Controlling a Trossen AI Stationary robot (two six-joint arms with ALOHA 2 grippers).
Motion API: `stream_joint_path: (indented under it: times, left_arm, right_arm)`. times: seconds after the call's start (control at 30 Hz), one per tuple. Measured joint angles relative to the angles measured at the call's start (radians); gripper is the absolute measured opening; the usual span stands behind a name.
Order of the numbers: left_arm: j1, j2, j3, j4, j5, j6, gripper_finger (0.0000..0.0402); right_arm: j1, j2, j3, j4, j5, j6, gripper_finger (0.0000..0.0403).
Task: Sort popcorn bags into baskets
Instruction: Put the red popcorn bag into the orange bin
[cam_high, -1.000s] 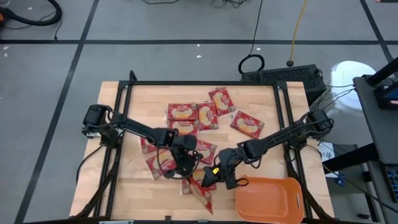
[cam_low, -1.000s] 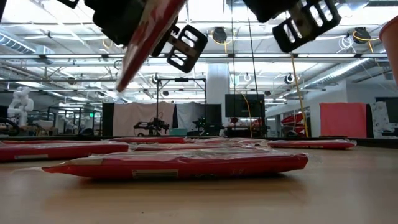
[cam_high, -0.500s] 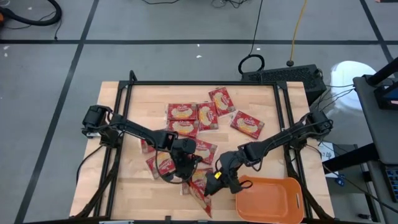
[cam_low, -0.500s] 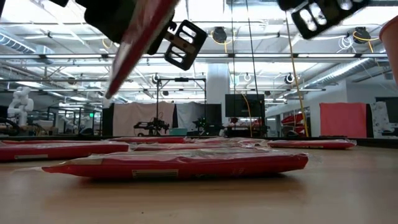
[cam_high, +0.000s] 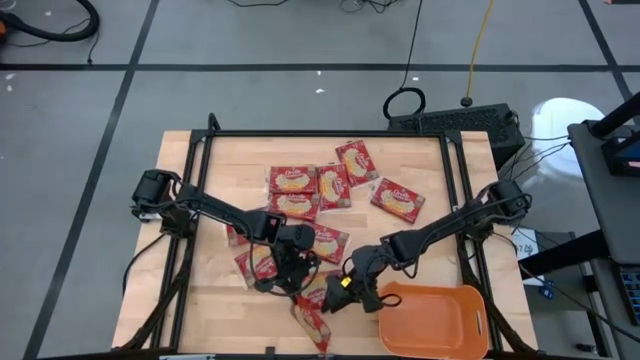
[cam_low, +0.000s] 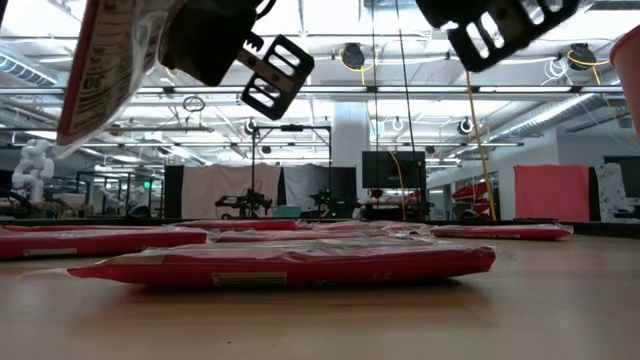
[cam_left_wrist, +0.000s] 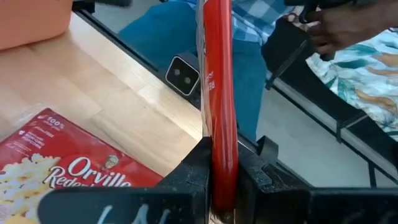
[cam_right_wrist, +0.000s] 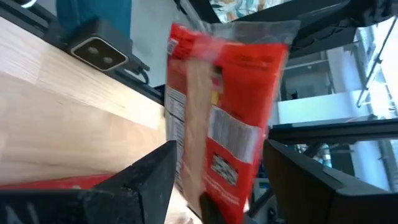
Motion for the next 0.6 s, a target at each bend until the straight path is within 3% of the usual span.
stream_joint_path:
  times: [0.2,0.43,0.6]
  left_arm:
    - [0.003,0.000,0.000,-0.071,0.000,0.000,0.0037]
    - [0.003,0.000,-0.001,-0.217,-0.014,0.018,0.0037]
    - [0.025,0.000,-0.001,-0.263,-0.015,0.039,0.0037]
  right_arm:
    - [0.019,0.015,0.000,0.020,-0.050,0.074,0.0234]
    - [0.020,0.014,0.000,0.017,0.057,0.026,0.0234]
    - [0.035,0.065,0.000,0.038,0.056,-0.040,0.0234]
